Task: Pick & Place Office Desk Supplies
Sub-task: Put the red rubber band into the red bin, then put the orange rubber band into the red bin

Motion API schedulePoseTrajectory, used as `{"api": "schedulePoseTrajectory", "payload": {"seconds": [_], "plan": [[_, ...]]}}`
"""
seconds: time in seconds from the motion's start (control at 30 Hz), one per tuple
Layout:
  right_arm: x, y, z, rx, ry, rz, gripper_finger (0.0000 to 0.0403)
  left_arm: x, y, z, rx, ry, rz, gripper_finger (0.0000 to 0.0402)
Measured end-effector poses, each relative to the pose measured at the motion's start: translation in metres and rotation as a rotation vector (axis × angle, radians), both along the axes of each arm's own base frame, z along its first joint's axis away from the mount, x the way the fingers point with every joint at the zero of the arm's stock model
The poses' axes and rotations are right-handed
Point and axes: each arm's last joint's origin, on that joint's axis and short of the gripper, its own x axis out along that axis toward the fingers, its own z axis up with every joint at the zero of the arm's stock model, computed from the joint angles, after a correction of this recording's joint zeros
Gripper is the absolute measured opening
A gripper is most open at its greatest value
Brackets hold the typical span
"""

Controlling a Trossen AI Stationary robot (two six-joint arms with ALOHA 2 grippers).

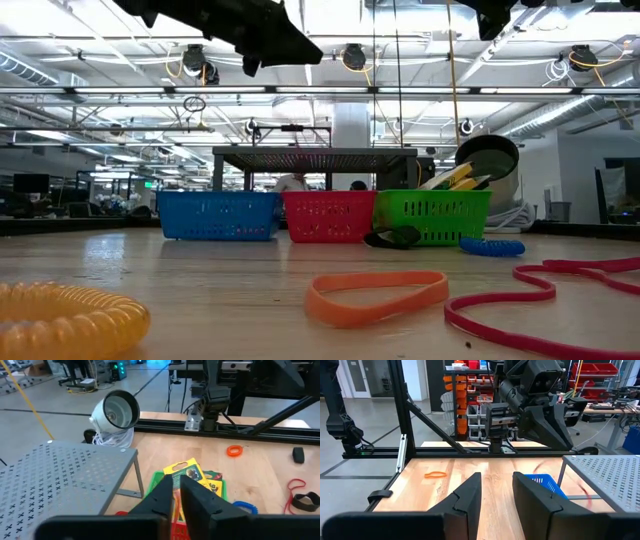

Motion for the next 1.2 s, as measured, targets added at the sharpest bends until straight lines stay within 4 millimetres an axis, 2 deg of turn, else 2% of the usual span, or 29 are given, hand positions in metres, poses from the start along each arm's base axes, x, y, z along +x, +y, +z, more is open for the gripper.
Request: {"api": "schedulePoseTrajectory", "payload": {"seconds": [0.3,0.47,0.6,0.8,1.0,1.2], "plan": [[0.000,0.000,0.000,0.000,0.000,0.000,0.0100,0.000,-0.001,0.000,-0.010,-0.001,-0.031,0.0151],[0.000,0.000,0.000,-0.002,0.003,0.001,0.0100,0.002,-0.011,-0.004,-0.148,0.014,-0.138,0.0184],[0.000,0.000,-0.001,-0.004,0.008,0.002,0.0100,0.010,-0.040,-0.024,-0.232,0.089,-0.306,0.0190],[0.000,0.000,-0.001,-0.006,0.012,0.002,0.0100,0.026,-0.106,-0.066,-0.224,0.110,-0.443,0.0191],[0.000,0.000,-0.001,-0.005,0.012,0.002,0.0100,0.029,-0.161,-0.114,-0.171,0.053,-0.386,0.0191],[0.000,0.000,-0.001,0.002,0.012,0.001,0.0100,0.025,-0.192,-0.168,-0.246,0.051,-0.377,0.0191]]}}
